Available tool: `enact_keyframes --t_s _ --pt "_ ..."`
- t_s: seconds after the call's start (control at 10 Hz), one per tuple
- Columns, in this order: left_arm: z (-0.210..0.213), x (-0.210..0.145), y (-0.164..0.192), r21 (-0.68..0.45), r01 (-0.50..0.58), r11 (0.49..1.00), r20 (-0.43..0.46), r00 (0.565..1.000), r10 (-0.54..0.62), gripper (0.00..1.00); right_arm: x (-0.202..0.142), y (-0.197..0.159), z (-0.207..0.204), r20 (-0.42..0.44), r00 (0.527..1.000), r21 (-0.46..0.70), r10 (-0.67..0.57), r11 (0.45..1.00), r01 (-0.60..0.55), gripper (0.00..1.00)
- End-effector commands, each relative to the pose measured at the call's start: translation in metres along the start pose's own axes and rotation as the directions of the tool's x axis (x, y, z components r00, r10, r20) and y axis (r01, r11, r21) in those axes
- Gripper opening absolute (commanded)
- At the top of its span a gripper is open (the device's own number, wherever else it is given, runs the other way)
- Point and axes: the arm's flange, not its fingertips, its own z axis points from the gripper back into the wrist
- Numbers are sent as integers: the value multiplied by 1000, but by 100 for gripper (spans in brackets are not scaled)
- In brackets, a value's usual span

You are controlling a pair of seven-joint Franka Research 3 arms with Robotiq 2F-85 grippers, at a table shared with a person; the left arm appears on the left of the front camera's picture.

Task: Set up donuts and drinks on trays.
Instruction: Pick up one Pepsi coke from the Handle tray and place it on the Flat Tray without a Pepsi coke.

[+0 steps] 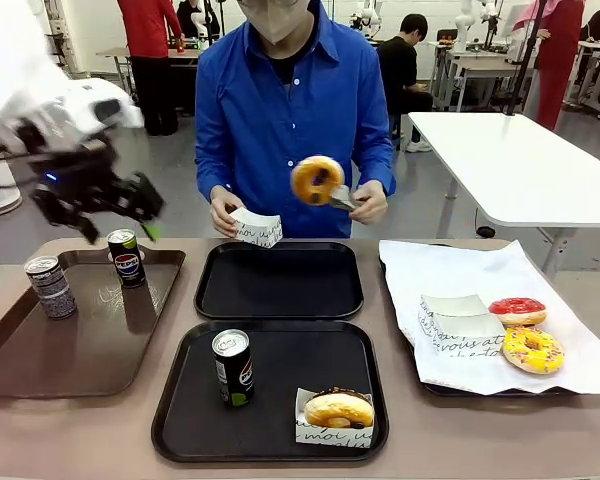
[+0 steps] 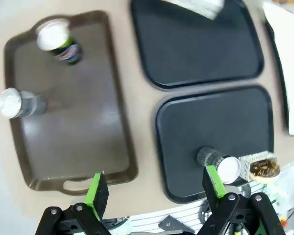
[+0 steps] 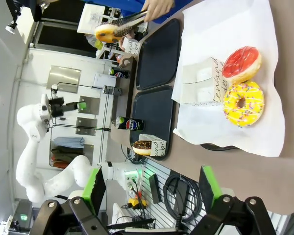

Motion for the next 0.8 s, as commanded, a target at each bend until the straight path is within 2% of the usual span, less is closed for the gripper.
enact_keyframes --t_s 0.0,0.1,0.2,0.4,0.6,0.7 --pt "5 44 54 -80 -172 982 -102 981 164 100 1 -1 0 10 1000 20 17 1000 -18 100" --pt "1 61 85 -52 -227 973 -113 969 220 100 1 -1 0 10 1000 20 17 1000 -18 100" --pt "-4 61 111 -15 -249 968 -122 962 245 100 1 -1 0 10 1000 20 17 1000 -18 100" --pt "-18 51 160 79 -306 949 -78 947 312 100 1 -1 0 10 1000 20 17 1000 -18 100" --pt "-19 55 180 76 -331 940 -45 941 335 100 1 -1 0 10 1000 20 17 1000 -18 100" --pt "-14 55 178 93 -327 940 5 945 328 100 1 -1 0 10 1000 20 17 1000 -18 100"
